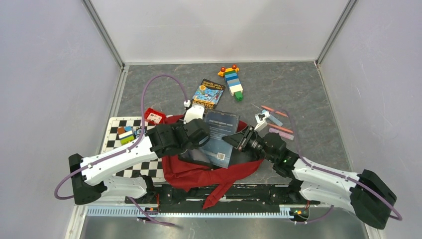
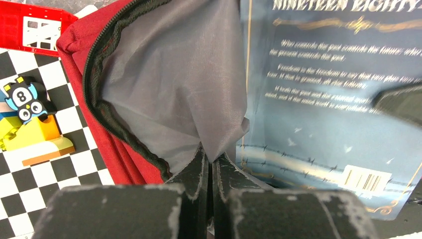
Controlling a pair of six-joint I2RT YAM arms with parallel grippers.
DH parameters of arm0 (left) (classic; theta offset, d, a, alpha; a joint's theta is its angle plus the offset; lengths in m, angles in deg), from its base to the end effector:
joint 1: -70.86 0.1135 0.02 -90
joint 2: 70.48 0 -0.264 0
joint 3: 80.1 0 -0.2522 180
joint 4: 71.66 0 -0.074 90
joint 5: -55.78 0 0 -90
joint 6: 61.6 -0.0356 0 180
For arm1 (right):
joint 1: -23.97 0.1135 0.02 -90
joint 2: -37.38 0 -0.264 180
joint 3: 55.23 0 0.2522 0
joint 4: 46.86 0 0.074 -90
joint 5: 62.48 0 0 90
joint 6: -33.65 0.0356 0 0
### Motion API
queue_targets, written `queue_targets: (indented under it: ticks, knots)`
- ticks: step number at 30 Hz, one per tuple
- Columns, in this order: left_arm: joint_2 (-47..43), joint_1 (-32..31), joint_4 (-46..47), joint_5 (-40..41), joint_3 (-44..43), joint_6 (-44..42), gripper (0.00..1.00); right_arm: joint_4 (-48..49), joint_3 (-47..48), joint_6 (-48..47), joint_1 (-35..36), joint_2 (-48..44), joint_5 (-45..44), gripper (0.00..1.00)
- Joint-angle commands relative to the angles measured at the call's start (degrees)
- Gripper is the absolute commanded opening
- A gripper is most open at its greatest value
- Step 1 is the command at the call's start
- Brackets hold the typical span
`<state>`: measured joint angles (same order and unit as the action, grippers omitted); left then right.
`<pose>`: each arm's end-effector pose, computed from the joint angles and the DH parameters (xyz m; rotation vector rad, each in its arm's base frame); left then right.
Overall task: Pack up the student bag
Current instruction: Place the book in the student bag.
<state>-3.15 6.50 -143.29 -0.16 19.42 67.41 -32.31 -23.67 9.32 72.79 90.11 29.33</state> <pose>0.1123 -0.1879 0.3263 0.3171 2.3347 -0.0740 0.1336 0.1544 0.2199 0.2565 1.9173 1.4653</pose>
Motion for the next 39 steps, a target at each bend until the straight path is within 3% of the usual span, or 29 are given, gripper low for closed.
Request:
queue_targets:
  ticks: [1,5,12,15,21,28,35,39]
  knots:
    - [-1.3,0.8,5.8,0.6,-2.1,-1.4,0.02,17.6,0.2,6.2,3.7,4.3,3.7,0.00]
    - [-0.7,1.2,5.9,1.4,-4.0,-1.4,0.02,10.7,-1.3,5.5,4.8,3.2,2.9,0.00]
    - [-1.1,1.4,5.0,2.9,-6.8,-3.5,0.02,-13.8,-1.6,-1.6,4.8,-8.4,-11.1,0.00]
    - [-2.0,1.6,5.1,-0.1,-6.8,-7.0,0.02,-17.8,-2.6,-1.6,4.8,-14.3,-17.2,0.00]
    - [-4.2,2.3,3.3,-3.2,-6.0,-9.4,0.02,-15.9,1.3,-3.6,4.8,-17.2,-22.4,0.00]
    - [-6.3,4.3,3.7,-5.8,-5.1,-9.6,0.02,-1.8,5.7,-3.4,4.7,-10.0,-19.3,0.00]
    - [-8.6,5.9,5.1,-8.3,-2.3,-9.6,0.02,5.1,8.7,-2.4,4.7,-5.5,-22.1,0.00]
    - [-8.6,6.8,6.1,-8.8,-2.1,-9.3,0.02,8.3,8.8,0.5,4.7,-0.8,-18.1,0.00]
